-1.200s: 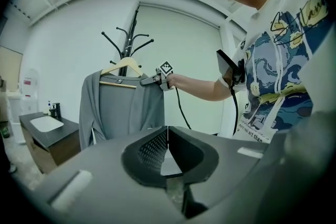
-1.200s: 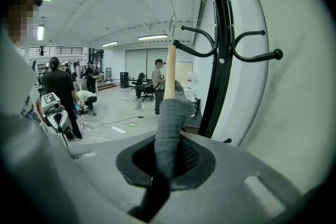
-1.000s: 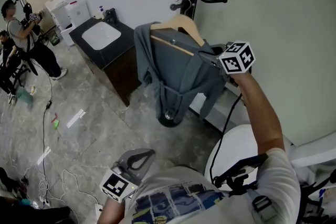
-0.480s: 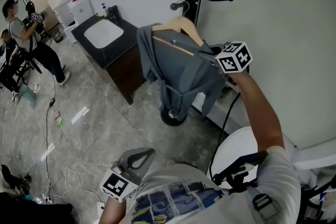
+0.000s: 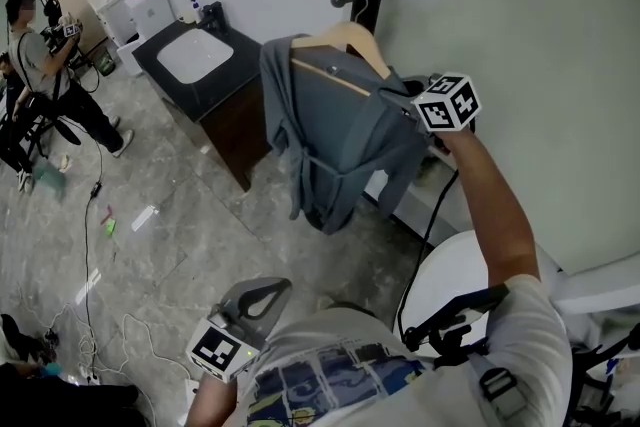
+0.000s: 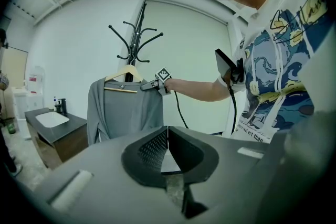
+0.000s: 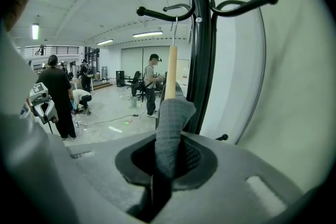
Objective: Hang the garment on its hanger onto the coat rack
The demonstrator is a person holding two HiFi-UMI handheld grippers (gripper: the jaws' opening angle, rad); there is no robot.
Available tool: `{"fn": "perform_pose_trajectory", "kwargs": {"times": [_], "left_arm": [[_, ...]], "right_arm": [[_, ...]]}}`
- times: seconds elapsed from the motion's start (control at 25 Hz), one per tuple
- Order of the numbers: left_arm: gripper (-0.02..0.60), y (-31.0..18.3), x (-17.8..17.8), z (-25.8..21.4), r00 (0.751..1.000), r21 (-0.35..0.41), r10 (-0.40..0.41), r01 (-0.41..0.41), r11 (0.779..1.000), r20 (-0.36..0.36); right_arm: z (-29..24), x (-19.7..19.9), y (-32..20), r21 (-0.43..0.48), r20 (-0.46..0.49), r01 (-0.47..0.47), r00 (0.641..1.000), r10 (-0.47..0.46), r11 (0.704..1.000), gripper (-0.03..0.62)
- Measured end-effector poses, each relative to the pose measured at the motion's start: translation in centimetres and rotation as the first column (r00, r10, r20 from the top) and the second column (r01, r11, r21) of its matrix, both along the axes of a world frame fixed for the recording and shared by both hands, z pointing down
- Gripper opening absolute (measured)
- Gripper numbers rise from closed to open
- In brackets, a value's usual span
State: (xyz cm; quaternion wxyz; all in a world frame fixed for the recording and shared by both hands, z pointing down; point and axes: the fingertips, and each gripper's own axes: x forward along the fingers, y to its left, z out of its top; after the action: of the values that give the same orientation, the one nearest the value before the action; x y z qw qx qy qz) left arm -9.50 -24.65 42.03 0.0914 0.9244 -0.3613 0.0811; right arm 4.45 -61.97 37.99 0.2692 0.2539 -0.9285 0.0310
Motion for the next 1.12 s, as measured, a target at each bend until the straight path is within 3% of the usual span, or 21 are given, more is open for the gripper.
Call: {"fn": "perform_pose_trajectory", "kwargs": {"times": [0.08,0.2,0.44,0.72,0.96,1.12], "left_arm": [[0.008,0.5,-0.3,-0.1,1.0,-0.002,0.001,-0.001,1.0,-0.005],[0.008,1.6,-0.8,-0.1,1.0,0.003,0.011,-0.011,1.0,-0.004],[0.009,4.7,-2.2,0.1,1.0,0.009,0.029,-0.029,1.0,0.006],[0.008,9.1,-2.8,0.4,0.996,0.006,0.085,-0.085,0.996,-0.009],[0.008,12.7,-2.6,0.3,0.99,0.005,0.138,-0.138,0.99,-0.027],[0.008,15.4,-2.2,0.5,0.984,-0.001,0.171,-0.172,0.985,-0.038]], "right_arm": [[-0.1,0.1,0.0,0.032,-0.008,-0.017,1.0,0.018,0.999,0.061],[-0.8,0.6,0.0,0.097,-0.003,-0.059,0.998,0.059,0.994,0.163],[-3.4,2.4,2.6,0.208,0.032,-0.158,0.987,0.154,0.965,0.199],[-5.9,5.1,9.1,0.328,0.06,-0.274,0.961,0.27,0.904,0.201],[-3.1,5.3,17.7,0.287,0.074,-0.289,0.957,0.279,0.913,0.185],[-0.9,4.5,24.4,0.245,0.099,-0.281,0.959,0.265,0.928,0.118]]}}
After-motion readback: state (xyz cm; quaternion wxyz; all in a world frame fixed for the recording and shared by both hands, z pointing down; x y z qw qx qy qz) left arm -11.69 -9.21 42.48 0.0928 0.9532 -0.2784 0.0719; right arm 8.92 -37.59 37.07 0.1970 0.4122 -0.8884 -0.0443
